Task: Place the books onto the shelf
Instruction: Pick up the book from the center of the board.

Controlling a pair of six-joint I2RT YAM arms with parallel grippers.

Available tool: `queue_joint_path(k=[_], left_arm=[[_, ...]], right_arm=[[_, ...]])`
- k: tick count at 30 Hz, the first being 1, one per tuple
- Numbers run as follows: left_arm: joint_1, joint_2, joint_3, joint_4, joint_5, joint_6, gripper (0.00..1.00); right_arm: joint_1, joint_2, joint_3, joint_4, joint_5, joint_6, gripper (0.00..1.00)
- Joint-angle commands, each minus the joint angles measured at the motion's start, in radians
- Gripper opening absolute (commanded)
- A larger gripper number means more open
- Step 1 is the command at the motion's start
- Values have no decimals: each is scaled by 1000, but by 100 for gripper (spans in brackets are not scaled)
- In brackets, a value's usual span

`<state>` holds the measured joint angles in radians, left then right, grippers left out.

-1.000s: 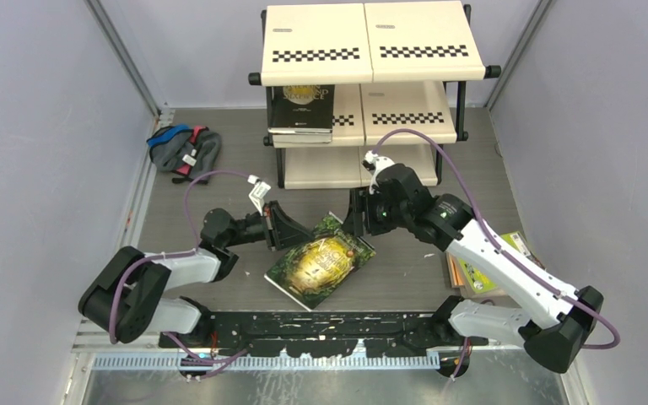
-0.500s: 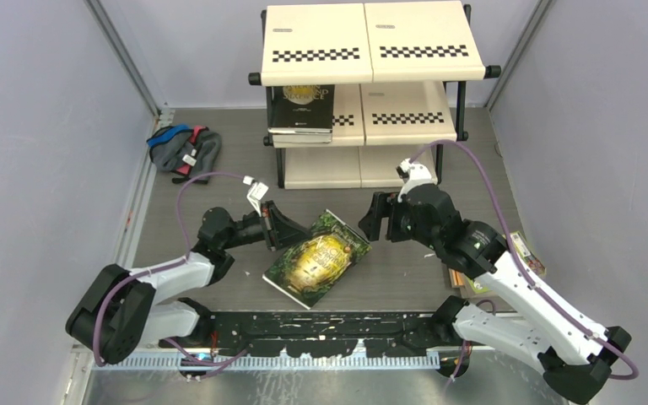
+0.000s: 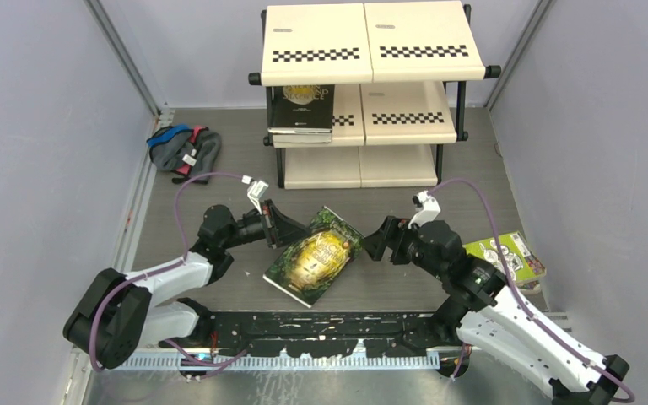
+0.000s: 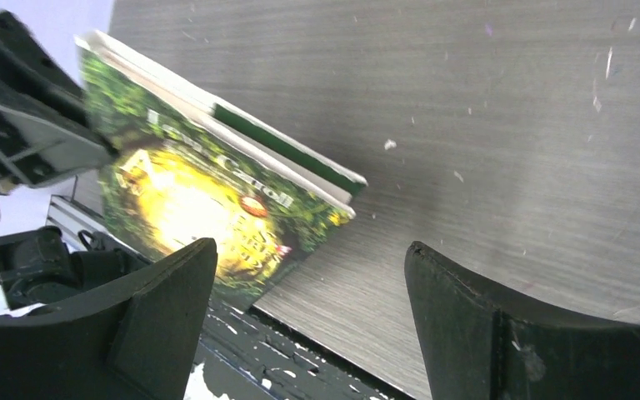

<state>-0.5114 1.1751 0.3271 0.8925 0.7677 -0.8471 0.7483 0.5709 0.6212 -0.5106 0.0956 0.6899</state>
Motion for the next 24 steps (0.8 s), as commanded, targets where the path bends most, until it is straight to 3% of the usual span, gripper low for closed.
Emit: queue_joint_path(k=[1,13,24], left_arm=[[6,-38,51,48,-16,0,0],[24,-57,60,17,-26,0,0],[30,-48,64,41,-19,-28,0]], right_arm=[[-6,-42,-139,186,-38,111,88],[-4,-108,-326,400,-80,169,88],[-4,-2,-437,702,-149,207,89]])
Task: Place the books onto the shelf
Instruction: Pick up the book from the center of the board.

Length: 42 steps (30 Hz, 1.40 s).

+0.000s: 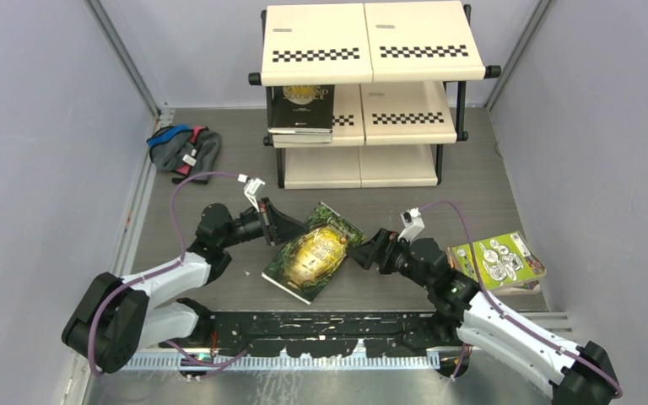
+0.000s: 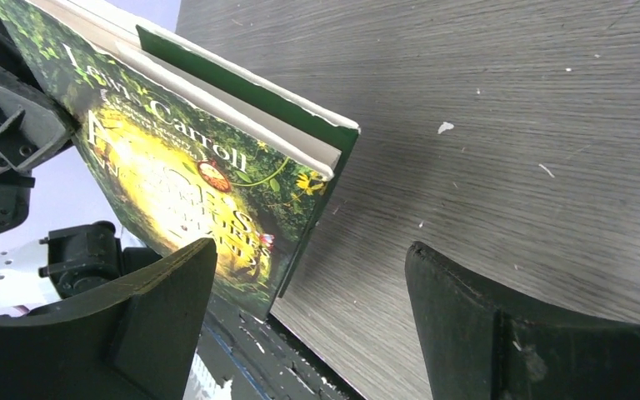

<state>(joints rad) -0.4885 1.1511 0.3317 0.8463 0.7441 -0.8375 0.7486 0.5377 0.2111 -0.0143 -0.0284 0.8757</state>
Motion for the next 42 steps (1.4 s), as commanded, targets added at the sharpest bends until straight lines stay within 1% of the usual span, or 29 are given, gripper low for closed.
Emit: queue_joint_path(k=[1,10,22,26,29,33,35,38,41,42], left_arm=[[8,-23,58,90,5,-41,0],[9,-8,63,118,18,-69,0],[8,26,67,171,15,-116,0],[9,26,67,165,10,-120,0],[8,28,66,166,6,-124,0],[10,28,63,159,-1,-123,0],[12,25,65,148,-6,-120,0],[16,19,70,123,-18,-115,0],[20,22,70,113,-33,-116,0],[21,27,71,112,-34,-119,0]], right_arm=[[-3,45,-37,246,-26,23,88],[-5,237,-116,578,-62,37,89],[25,574,-103,992,-113,63,86],[57,678,-101,1143,-123,78,83],[92,742,-79,1220,-127,83,76],[133,777,-57,1282,-131,99,62],[150,768,-62,1296,-122,109,54],[185,699,-71,1233,-78,103,44],[225,589,-71,1110,-20,71,28],[229,553,-70,1073,-7,66,24]])
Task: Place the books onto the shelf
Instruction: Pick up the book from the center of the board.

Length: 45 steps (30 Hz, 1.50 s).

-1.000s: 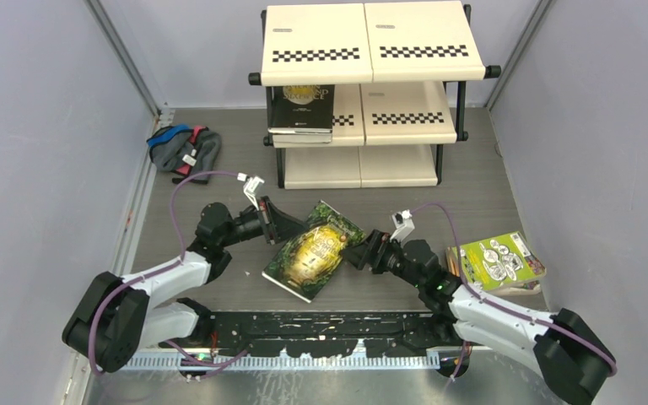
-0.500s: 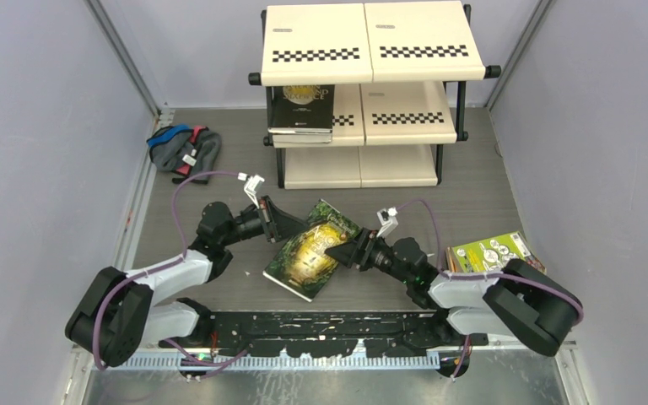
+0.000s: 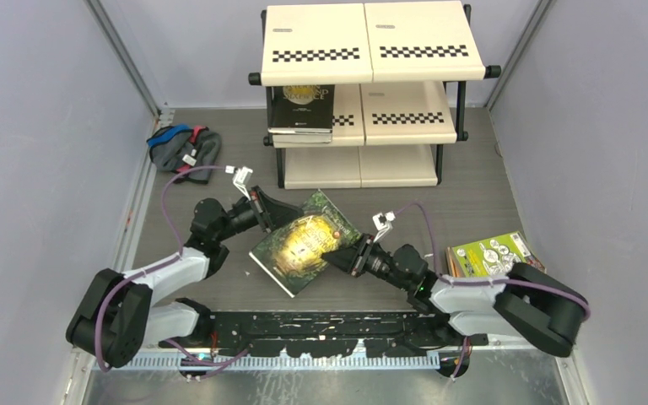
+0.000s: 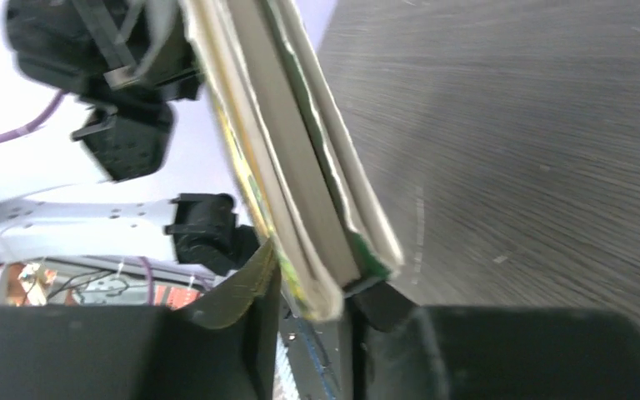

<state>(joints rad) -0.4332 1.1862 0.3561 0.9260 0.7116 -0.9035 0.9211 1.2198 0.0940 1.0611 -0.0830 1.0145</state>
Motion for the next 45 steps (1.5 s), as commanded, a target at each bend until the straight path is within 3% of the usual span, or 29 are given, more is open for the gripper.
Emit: queue_joint_path(k=[1,6,18,29,45], left_arm=[[-33,-1,47,34,-2,-57,0],[-29,54,43,77,-5,-99,0],[6,159,33,296,37,-232,0],[8,54,5,173,28,-172,0],[7,0,-51,163,25,-178,0]], right_arm=[[60,-166,46,-35,59,-72,19],[61,-339,58,-203,121,-76,1],[51,-467,130,-352,151,-104,1],[-33,-540,195,-458,182,-124,1],[-147,-377,277,-341,176,-78,1]])
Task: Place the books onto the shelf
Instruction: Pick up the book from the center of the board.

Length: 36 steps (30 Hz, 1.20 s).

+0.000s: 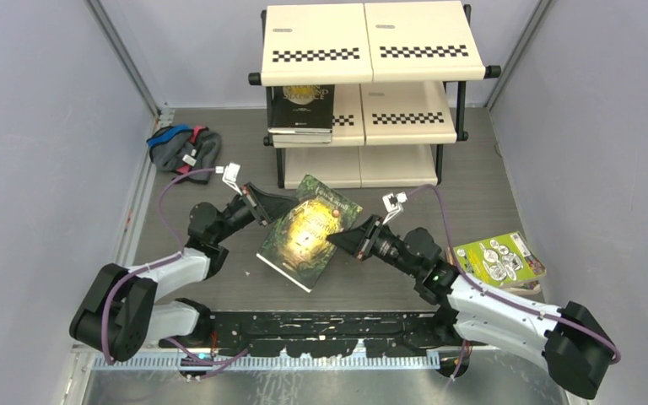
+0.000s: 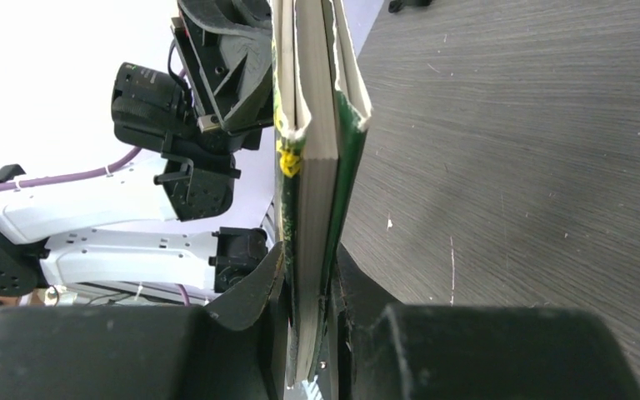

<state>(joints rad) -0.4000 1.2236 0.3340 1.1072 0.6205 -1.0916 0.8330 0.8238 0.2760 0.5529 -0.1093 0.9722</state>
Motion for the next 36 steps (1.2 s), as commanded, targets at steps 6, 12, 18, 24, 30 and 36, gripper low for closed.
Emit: queue_joint_path(k=[6,12,18,24,30,36], left_arm=[[-27,-63,-52,-20,110,4,0],[-35,-73,-57,-20,105,-3,0],[-46,-86,-59,-20,100,-7,0],[-48,-123,-55,-34,82,-23,11],[-47,-209,-46,-170,27,30,23],[-47,-306,-44,-290,-40,76,34]], right_arm=[[-95,56,126,184,199,-26,1],[-124,127,147,225,187,7,1],[-126,164,155,240,176,22,1],[-134,145,168,204,161,41,1],[-164,148,183,200,124,100,1],[-185,147,197,195,62,142,1]])
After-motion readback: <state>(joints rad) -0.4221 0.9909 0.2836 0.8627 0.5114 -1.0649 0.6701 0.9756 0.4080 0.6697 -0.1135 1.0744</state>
